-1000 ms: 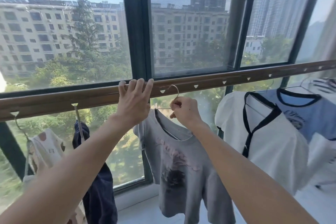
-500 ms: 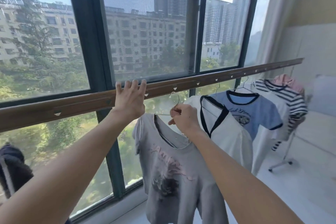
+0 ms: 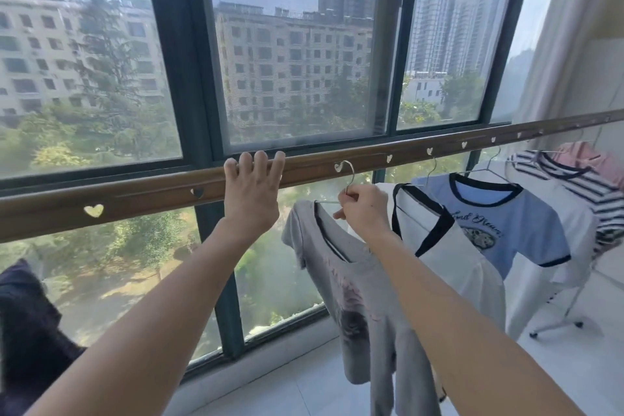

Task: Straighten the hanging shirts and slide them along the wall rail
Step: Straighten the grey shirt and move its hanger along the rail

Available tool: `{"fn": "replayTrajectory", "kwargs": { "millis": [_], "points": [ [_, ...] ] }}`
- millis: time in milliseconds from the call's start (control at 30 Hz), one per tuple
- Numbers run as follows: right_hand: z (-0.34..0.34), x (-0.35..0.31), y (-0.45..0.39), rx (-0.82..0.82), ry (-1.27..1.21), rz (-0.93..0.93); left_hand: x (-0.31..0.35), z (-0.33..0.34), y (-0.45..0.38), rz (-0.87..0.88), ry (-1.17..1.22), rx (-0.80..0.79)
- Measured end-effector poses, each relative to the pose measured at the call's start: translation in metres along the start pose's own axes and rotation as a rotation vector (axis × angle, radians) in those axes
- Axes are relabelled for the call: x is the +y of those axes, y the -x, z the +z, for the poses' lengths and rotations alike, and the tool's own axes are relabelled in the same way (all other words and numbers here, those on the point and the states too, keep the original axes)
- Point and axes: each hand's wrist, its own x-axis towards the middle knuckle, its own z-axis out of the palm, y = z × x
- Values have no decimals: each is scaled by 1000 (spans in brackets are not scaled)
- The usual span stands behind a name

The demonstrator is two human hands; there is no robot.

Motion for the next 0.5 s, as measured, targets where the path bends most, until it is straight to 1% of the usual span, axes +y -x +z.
{"fn": "replayTrajectory", "kwargs": {
  "millis": [100, 300, 367, 500],
  "points": [
    [5, 5, -12, -9, -13, 32, -2, 5, 0, -15, -15, 31],
    [22, 13, -25, -87, -1, 85, -2, 13, -1, -34, -7, 121],
    [27, 17, -25, -118, 28, 100, -1, 13, -2, -41, -5, 108],
    [29, 24, -24, -127, 41, 90, 0, 12, -2, -51, 10, 60]
  ]
}}
